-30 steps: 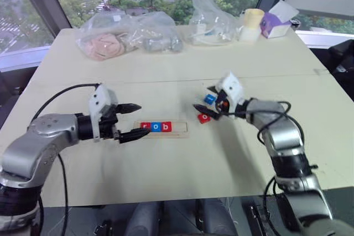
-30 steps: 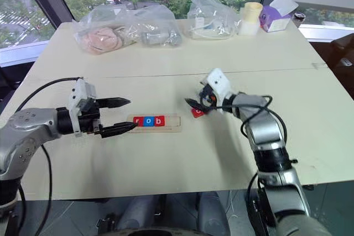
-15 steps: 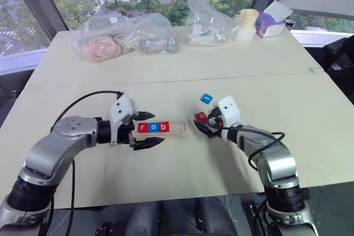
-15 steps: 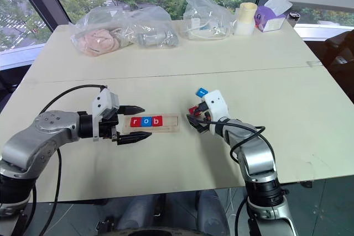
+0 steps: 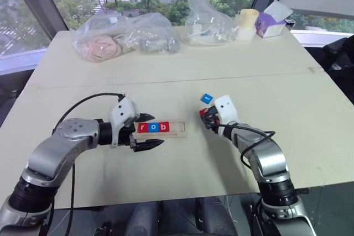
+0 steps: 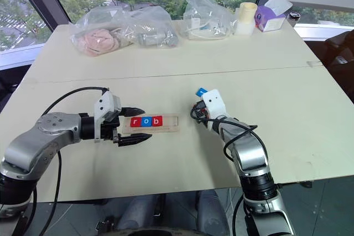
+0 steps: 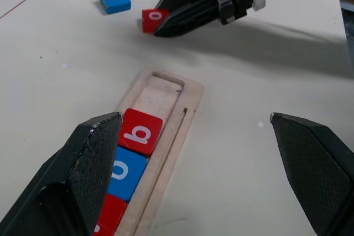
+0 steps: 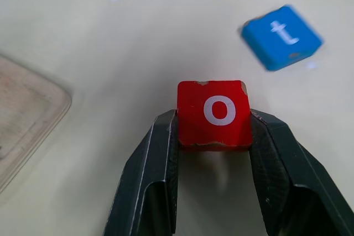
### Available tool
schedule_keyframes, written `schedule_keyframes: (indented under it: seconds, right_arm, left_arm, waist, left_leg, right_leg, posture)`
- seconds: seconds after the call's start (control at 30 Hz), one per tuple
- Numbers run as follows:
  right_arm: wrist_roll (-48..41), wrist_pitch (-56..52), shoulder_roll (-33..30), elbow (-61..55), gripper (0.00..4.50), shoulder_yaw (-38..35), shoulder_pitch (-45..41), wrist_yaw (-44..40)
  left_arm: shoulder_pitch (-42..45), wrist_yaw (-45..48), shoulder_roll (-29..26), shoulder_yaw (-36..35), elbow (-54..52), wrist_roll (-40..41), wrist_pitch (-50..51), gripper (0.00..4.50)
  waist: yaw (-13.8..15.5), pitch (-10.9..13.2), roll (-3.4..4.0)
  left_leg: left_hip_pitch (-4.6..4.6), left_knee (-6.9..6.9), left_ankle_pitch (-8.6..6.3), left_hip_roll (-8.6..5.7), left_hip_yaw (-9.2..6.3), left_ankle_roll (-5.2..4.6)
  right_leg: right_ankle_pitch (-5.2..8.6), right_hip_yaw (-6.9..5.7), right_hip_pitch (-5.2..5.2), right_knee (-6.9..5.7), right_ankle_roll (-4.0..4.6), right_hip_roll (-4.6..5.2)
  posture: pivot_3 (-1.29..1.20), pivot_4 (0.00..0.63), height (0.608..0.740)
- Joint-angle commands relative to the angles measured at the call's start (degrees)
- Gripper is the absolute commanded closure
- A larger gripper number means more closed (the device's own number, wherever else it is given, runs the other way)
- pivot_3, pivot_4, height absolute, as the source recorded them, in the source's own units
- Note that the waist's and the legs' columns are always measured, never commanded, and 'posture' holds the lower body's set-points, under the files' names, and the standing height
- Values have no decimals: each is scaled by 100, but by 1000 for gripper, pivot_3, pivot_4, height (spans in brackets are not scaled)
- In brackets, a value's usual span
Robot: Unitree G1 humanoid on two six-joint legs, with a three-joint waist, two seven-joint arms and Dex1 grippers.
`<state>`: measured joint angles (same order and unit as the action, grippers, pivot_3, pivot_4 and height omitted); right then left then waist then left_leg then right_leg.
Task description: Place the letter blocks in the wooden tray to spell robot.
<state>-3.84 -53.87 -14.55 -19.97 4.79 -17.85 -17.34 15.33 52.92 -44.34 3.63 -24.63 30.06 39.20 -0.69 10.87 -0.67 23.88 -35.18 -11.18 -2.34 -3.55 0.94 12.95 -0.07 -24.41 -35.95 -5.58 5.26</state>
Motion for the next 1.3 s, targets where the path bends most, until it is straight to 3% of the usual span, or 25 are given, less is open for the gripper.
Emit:
schedule_keyframes:
  seconds: [0.03, 0.2, 0.47, 0.53, 0.67, 0.7, 0.77, 0.9, 1.07, 1.3]
  right_arm:
    - [-115, -631, 165, -1031, 3338, -366, 208, 301]
    - [-148, -2317, 567, -2300, 3338, -430, 722, 747]
    - [-118, -3272, 1037, -2667, 3338, -395, 794, 1173]
    - [-166, -3374, 1086, -2661, 2291, -402, 767, 1168]
    - [-219, -3296, 997, -2628, 715, -539, 601, 1085]
    - [-301, -3176, 958, -2631, 715, -646, 544, 964]
    - [-524, -2635, 575, -2612, 715, -826, 446, 516]
    - [-1114, -744, -1165, -2100, 715, -1035, 574, -1441]
    - [-1352, 2151, -2825, -316, 715, -1197, 820, -3993]
    - [-818, 4484, -3359, 1865, 715, -158, 47, -5624]
  left_arm:
    - [28, 101, -33, 80, -241, -38, -145, 0]
    - [188, 219, 136, 306, -252, 1, -139, 0]
    - [349, 447, 161, 530, 53, -251, -386, 0]
    - [385, 489, 159, 533, 138, -298, -439, 0]
    - [437, 517, 154, 542, 182, -345, -445, 0]
    - [470, 510, 157, 548, 171, -345, -415, 0]
    - [587, 516, 134, 513, 122, -269, -275, 0]
    - [760, 753, -50, 353, 73, -31, -66, 0]
    - [877, 1190, -349, 364, -48, 207, 57, 0]
    - [965, 1445, -479, 462, 47, 61, -108, 0]
  waist:
    - [5, 0, 0]
    - [2, 0, 0]
    - [-11, 0, 2]
    - [-13, 0, 2]
    - [-13, -1, 2]
    - [-11, -1, 2]
    - [-2, 1, 3]
    - [-13, 2, 5]
    - [-17, 5, -2]
    - [-34, 8, -6]
  left_leg:
    - [2, 0, 0, 0, -2, 0]
    - [7, 0, 0, 0, -9, 1]
    - [13, 5, -1, 2, -9, 1]
    - [15, 4, -1, 2, -10, 1]
    - [18, 4, -1, 2, -10, 1]
    - [19, 4, -1, 2, -10, 1]
    - [24, 3, -1, 2, -10, 1]
    - [35, 0, -1, 2, -8, 0]
    - [41, 4, -10, 3, 6, -15]
    - [31, -11, -9, 21, 11, -16]
  right_leg:
    - [0, 0, 0, 2, 0, 0]
    - [0, 0, -5, 3, 0, 1]
    - [0, -4, -11, 11, 1, 2]
    - [0, -4, -12, 14, 1, 2]
    - [-1, -5, -12, 23, 1, 2]
    - [-1, -5, -12, 24, 1, 2]
    - [-2, -7, -12, 29, 1, 3]
    - [-3, -15, -4, 56, -11, 2]
    - [-5, -21, 0, 75, -13, -2]
    - [-7, -19, 7, 69, -12, -20]
  posture:
    - [0, 150, 734]
    - [0, 150, 734]
    - [0, 150, 734]
    - [0, 150, 734]
    - [0, 150, 734]
    - [0, 150, 734]
    - [0, 150, 734]
    - [0, 150, 734]
    - [0, 150, 734]
    - [0, 150, 734]
